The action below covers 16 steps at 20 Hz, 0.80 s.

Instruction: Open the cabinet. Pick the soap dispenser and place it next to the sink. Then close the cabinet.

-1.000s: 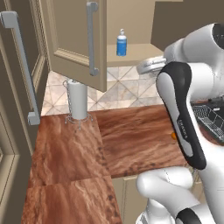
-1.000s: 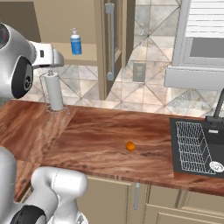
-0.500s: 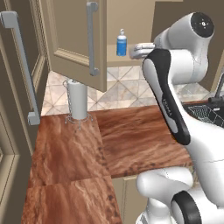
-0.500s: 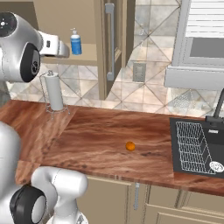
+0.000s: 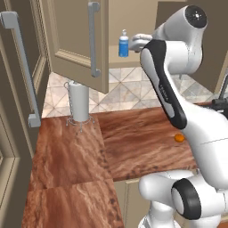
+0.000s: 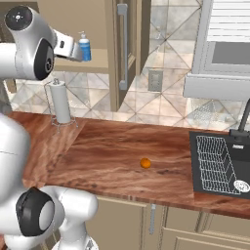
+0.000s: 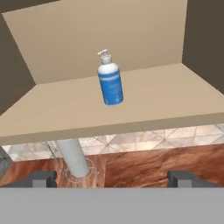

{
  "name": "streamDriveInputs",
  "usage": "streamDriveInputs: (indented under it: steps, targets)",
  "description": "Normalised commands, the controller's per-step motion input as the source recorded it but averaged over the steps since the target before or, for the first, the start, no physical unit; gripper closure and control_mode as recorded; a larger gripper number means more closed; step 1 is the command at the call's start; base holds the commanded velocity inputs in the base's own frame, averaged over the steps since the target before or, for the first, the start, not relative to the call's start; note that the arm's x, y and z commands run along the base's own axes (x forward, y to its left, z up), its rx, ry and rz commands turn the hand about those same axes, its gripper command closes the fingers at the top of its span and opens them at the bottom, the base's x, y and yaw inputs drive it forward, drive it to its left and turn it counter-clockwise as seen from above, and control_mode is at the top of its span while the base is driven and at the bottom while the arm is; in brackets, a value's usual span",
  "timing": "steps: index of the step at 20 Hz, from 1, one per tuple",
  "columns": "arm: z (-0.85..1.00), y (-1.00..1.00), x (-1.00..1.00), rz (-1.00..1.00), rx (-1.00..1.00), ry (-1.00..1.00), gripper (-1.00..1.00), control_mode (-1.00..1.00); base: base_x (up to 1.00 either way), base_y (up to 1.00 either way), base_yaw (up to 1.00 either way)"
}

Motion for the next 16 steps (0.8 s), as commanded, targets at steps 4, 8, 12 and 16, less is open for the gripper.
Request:
streamDriveInputs:
  steps: [4, 8, 12, 16]
  targets:
    - [-0.21, 0.00, 0.29, 0.00, 0.00, 0.00, -1.00, -1.00, 0.00, 0.00, 0.00]
    - [-0.19, 0.00, 0.47, 0.00, 0.00, 0.01, -1.00, -1.00, 0.00, 0.00, 0.00]
    - [0.00, 0.00, 0.44, 0.00, 0.00, 0.00, -1.00, -1.00, 0.00, 0.00, 0.00]
    - [0.00, 0.00, 0.38, 0.01, 0.00, 0.00, -1.00, -1.00, 0.00, 0.00, 0.00]
